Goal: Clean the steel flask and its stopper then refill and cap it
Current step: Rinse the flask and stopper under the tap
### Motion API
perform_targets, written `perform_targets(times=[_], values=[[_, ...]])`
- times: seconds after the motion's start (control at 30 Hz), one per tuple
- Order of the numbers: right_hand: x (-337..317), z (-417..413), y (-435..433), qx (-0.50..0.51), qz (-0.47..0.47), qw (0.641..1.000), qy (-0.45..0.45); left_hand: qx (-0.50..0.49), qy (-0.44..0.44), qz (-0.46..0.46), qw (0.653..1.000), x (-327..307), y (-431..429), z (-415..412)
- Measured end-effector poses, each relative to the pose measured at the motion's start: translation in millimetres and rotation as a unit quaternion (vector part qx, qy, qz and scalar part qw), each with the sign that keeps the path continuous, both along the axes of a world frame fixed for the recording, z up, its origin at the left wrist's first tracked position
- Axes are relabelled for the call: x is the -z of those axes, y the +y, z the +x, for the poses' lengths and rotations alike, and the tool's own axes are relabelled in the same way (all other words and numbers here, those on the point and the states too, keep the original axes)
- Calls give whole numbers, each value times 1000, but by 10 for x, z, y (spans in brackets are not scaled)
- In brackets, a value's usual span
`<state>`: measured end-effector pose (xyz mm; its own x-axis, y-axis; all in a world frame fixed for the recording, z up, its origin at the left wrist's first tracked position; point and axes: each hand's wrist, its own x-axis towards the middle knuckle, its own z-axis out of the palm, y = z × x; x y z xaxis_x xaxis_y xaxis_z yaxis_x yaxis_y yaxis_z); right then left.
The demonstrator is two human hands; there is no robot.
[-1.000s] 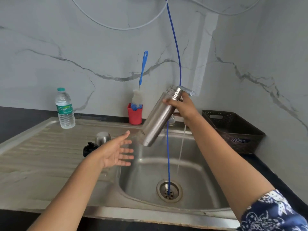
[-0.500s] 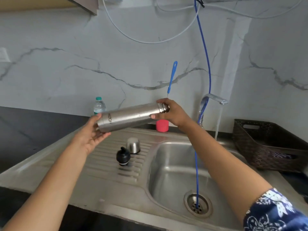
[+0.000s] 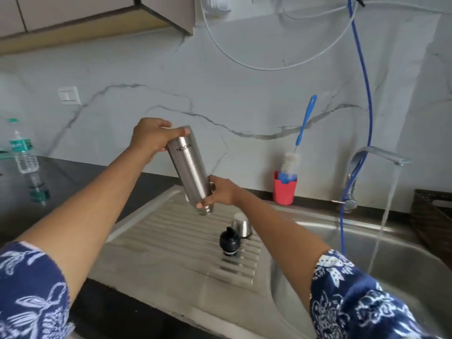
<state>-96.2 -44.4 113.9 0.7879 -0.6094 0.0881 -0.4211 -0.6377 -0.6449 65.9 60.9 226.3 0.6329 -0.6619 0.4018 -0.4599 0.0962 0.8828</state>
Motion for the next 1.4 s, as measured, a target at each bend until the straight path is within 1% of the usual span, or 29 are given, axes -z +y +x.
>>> perform_targets(times=[0.2, 0.4, 0.53, 0.83, 1.0, 1.1, 1.2, 1.23, 1.3, 1.37, 1.4], values=[[442, 100, -52, -9, 73, 997, -4, 50, -25, 67, 996, 329, -75, 100], [597, 129, -122, -4, 125, 992, -17, 88, -51, 78, 992, 426, -184, 54], [649, 173, -124, 0, 115, 993, 4, 106, -71, 94, 987, 480, -216, 1], [691, 204, -144, 22, 99, 994, 29, 120, -59, 99, 986, 552, -208, 1], [710, 211, -151, 18, 96, 995, 33, 130, -20, 94, 987, 600, -185, -17], [697, 204, -133, 9, 96, 995, 38, 129, -11, 97, 987, 605, -181, -17], [623, 167, -121, -2, 67, 996, 64, 135, 2, 100, 986, 629, -159, -41], [568, 126, -126, -4, 54, 996, 76, 123, -2, 93, 988, 643, -155, -54], [418, -6, -166, 4, 35, 996, 79, 45, -58, 40, 997, 681, -97, -108], [271, -203, -238, 34, 2, 998, 57, -40, -128, -63, 989, 769, 36, -242], [227, -307, -283, 52, -28, 997, 55, -54, -149, -111, 981, 840, 130, -354]])
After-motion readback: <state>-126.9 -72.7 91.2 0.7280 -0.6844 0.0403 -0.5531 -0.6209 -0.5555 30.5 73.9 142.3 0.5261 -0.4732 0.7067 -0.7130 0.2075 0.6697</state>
